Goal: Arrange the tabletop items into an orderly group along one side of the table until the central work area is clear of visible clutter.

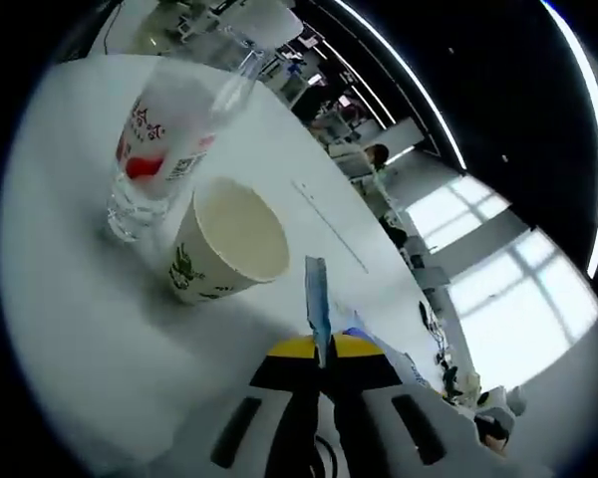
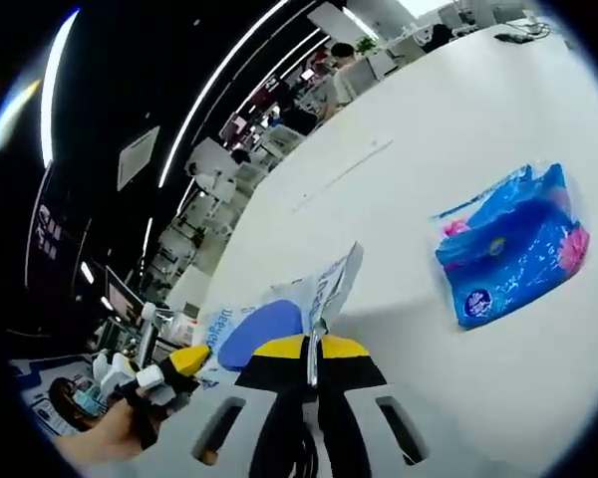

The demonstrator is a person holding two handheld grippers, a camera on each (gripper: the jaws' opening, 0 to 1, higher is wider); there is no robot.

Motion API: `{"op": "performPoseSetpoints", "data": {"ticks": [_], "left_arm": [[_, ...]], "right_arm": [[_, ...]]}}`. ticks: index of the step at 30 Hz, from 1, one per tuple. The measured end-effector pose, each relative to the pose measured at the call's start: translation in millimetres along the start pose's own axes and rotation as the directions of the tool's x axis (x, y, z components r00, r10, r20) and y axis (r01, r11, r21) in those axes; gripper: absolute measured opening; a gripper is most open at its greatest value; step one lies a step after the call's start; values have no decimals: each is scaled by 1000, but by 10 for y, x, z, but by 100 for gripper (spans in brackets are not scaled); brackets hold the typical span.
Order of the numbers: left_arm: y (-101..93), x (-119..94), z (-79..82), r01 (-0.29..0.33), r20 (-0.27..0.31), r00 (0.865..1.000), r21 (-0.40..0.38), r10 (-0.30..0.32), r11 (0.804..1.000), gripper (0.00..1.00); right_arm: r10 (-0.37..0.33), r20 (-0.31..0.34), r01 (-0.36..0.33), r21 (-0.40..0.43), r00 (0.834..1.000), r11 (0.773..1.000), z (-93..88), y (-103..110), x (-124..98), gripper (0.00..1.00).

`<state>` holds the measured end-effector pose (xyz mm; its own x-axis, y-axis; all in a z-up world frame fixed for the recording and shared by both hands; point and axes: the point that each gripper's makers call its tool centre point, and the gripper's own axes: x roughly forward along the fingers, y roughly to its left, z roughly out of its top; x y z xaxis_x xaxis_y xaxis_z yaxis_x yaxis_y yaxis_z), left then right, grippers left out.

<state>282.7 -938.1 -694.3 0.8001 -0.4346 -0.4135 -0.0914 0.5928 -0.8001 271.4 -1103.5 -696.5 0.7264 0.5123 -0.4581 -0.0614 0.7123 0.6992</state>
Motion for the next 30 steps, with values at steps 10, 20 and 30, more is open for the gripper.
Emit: {"op": "performPoseSetpoints", "data": {"ticks": [10, 20, 30], "left_arm": [[226, 134, -57, -65, -13, 998, 21, 65, 998, 0], [293, 228, -20, -96, 0, 995, 36, 96, 995, 0], [319, 260, -59, -118, -1, 993, 54, 118, 992, 0]], "right_arm": [[-27, -27, 26, -37, 999, 999, -69, -143, 191, 0], [-40, -36, 39, -30, 999, 999, -99, -201, 312, 0], [-70, -31, 69, -48, 997, 996, -143, -282, 331, 0]]}}
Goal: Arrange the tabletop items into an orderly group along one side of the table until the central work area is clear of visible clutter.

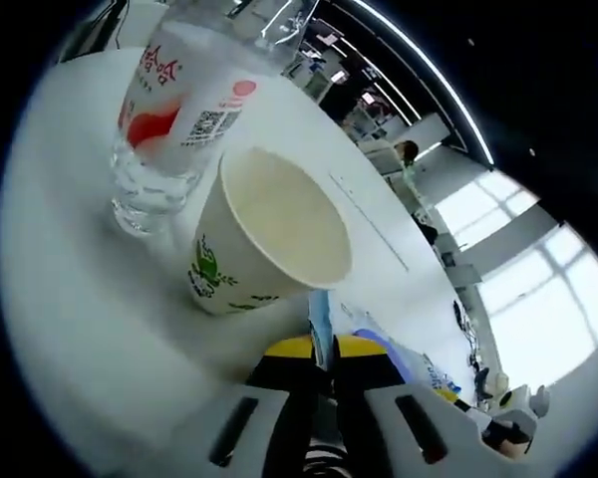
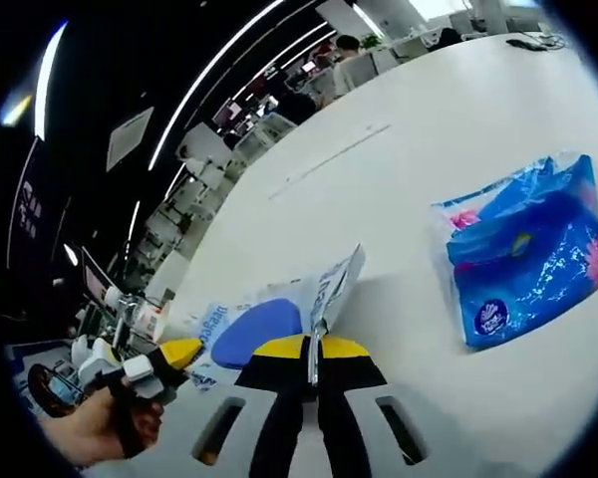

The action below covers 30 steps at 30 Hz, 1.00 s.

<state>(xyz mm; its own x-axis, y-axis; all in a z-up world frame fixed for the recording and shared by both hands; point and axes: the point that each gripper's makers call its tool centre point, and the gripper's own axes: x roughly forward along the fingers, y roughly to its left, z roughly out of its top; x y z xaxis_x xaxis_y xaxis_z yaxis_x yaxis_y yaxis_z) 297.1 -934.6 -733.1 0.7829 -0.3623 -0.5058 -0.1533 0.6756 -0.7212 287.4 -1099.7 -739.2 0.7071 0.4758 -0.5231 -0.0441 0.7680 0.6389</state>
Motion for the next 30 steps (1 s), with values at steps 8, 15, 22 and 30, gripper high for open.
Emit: {"op": "performPoseSetpoints", "data": {"ticks": [8, 15, 22, 30], "left_arm": [[-11, -32, 14, 0, 4, 1000, 6, 0, 1000, 0], [-3, -46, 8, 0, -3, 1000, 7, 0, 1000, 7], [15, -65, -41, -14, -13, 1000, 22, 14, 1000, 14], [78, -106, 1, -40, 0, 999, 13, 40, 999, 22]], "right_arm": [[-10, 1, 10, 27, 1000, 1000, -60, -29, 20, 0], [-11, 6, 11, 41, 1000, 999, -78, -23, 14, 0], [-19, 11, 18, 40, 1000, 999, -85, -46, 19, 2], [-20, 18, 19, 41, 1000, 999, -101, -66, 14, 5]]}}
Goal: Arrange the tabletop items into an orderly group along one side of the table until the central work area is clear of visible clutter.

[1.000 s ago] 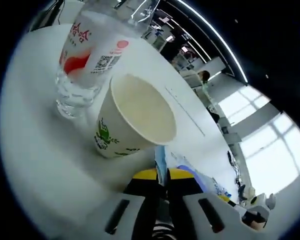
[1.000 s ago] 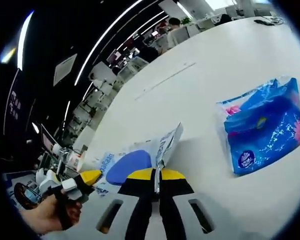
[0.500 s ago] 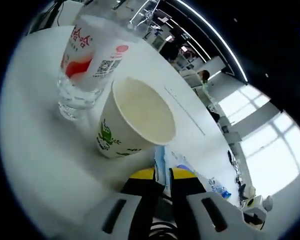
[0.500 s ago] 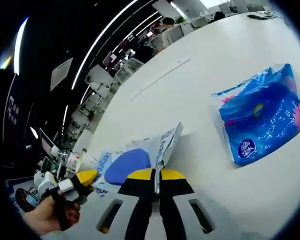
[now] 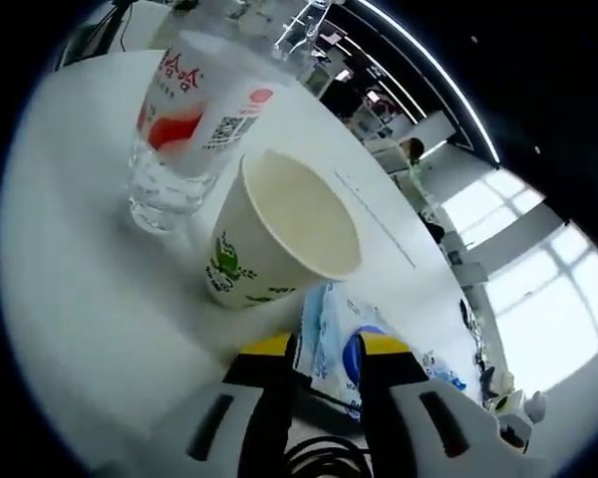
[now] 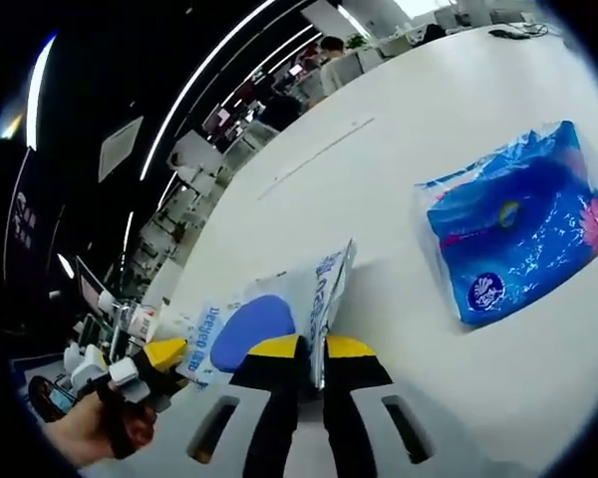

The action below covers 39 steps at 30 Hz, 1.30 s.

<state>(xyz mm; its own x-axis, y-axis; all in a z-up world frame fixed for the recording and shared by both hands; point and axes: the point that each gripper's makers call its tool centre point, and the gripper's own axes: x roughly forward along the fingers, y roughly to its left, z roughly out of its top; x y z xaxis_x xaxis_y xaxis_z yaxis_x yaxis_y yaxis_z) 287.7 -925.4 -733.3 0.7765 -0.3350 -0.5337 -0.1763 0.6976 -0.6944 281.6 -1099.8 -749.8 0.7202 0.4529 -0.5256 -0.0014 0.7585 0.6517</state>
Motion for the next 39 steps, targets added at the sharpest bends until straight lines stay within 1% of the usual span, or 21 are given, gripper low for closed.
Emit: {"op": "performPoseSetpoints", "data": {"ticks": [2, 4, 5, 9, 12, 15, 16, 19, 21, 23, 25, 29, 32, 33, 36, 39], "left_arm": [[8, -6, 13, -4, 5, 1000, -3, 5, 1000, 25], [16, -5, 13, -3, 3, 1000, -9, 3, 1000, 25], [21, -7, 12, -3, 4, 1000, -14, 3, 1000, 25], [45, -15, 4, -10, 5, 1000, -27, 10, 1000, 25], [44, -25, -11, -8, 6, 1000, -38, 8, 999, 26], [56, -46, -7, -13, 12, 1000, -32, 14, 999, 27], [65, -56, 9, -15, 21, 1000, -42, 16, 999, 28], [75, -76, 40, -12, 39, 999, -92, 16, 996, 31], [75, -86, 58, -10, 46, 999, -90, 14, 996, 31], [59, -92, 55, -6, 46, 999, -87, 10, 996, 31], [48, -100, 54, 0, 46, 999, -90, 5, 996, 32], [50, -129, 45, -1, 50, 999, -96, 6, 995, 33], [46, -178, 30, -1, 62, 998, -95, 7, 995, 42], [52, -190, 30, -5, 65, 998, -86, 11, 996, 48], [67, -238, 24, -16, 76, 997, -59, 20, 998, 58], [42, -287, 15, -3, 89, 996, -44, 7, 999, 68]], "right_arm": [[1, 5, -1, -2, 1000, 1000, -12, 3, -2, 9], [-4, 20, 4, -10, 1000, 1000, -2, 3, -9, 15], [1, 31, -1, -17, 1000, 1000, 12, 13, -12, 17], [9, 38, -8, -33, 999, 999, 26, 41, -18, 23], [13, 47, -10, -57, 999, 998, 44, 48, -21, 31], [22, 32, -20, -71, 999, 997, 19, 69, -28, 34], [22, 28, -20, -77, 999, 997, 5, 71, -30, 36], [12, 38, -7, -136, 999, 991, -3, 71, -48, 41], [11, 38, -5, -155, 999, 988, -9, 86, -56, 45], [18, 43, -10, -172, 999, 985, -7, 110, -58, 51], [18, 43, -10, -193, 999, 981, -14, 126, -68, 53], [10, 36, -2, -216, 999, 976, -37, 113, -97, 53], [3, 42, 7, -242, 999, 970, -49, 104, -145, 55], [7, 48, 5, -247, 999, 969, -43, 108, -165, 57], [16, 60, -1, -246, 998, 969, -26, 117, -199, 63], [36, 84, -14, -251, 996, 968, 9, 146, -251, 69]]}}
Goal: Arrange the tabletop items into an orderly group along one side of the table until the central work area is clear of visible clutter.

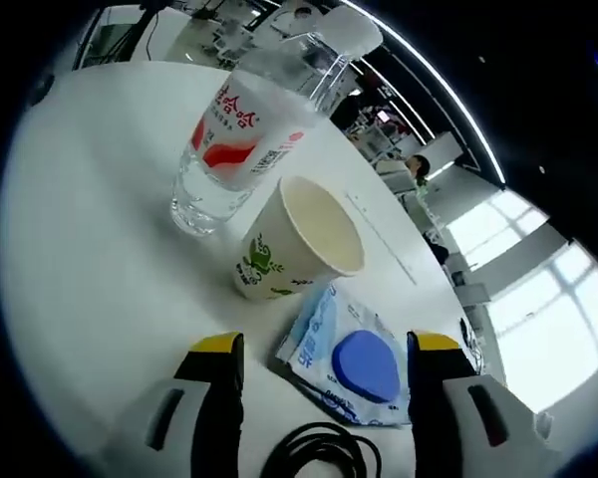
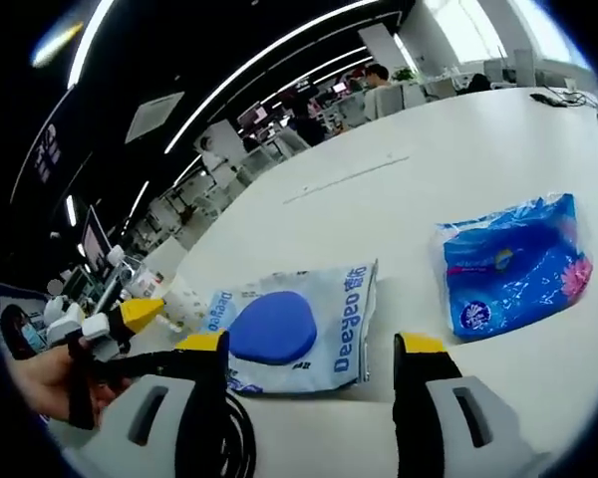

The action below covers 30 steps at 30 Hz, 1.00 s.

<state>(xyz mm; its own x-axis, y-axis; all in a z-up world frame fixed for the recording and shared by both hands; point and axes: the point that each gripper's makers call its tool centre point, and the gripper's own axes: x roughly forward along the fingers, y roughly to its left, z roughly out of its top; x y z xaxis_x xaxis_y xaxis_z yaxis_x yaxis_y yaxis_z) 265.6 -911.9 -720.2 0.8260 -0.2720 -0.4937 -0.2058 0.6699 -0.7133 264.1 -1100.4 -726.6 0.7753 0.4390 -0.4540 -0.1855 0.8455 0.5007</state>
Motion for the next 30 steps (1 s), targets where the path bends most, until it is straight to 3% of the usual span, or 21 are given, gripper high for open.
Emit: {"op": "performPoseSetpoints", "data": {"ticks": [4, 9, 13, 19, 30], "left_arm": [[-105, -68, -8, 45, 18, 999, 56, -46, 997, 80], [-208, -146, -78, 87, -2, 996, 88, -87, 992, 86], [-294, -211, -104, 107, -11, 994, 154, -107, 982, 86], [-418, -267, -101, 137, -10, 990, 183, -137, 973, 85], [-522, -294, -162, 150, -9, 988, 185, -151, 971, 83]], "right_arm": [[37, 31, -37, -13, 999, 999, 40, 79, -66, 80], [75, 68, -74, -27, 995, 997, 73, 157, -164, 91], [83, 77, -81, -30, 994, 996, 74, 166, -228, 93], [84, 92, -82, -28, 992, 996, 99, 154, -293, 93], [90, 117, -88, -21, 989, 996, 184, 129, -394, 93]]}}
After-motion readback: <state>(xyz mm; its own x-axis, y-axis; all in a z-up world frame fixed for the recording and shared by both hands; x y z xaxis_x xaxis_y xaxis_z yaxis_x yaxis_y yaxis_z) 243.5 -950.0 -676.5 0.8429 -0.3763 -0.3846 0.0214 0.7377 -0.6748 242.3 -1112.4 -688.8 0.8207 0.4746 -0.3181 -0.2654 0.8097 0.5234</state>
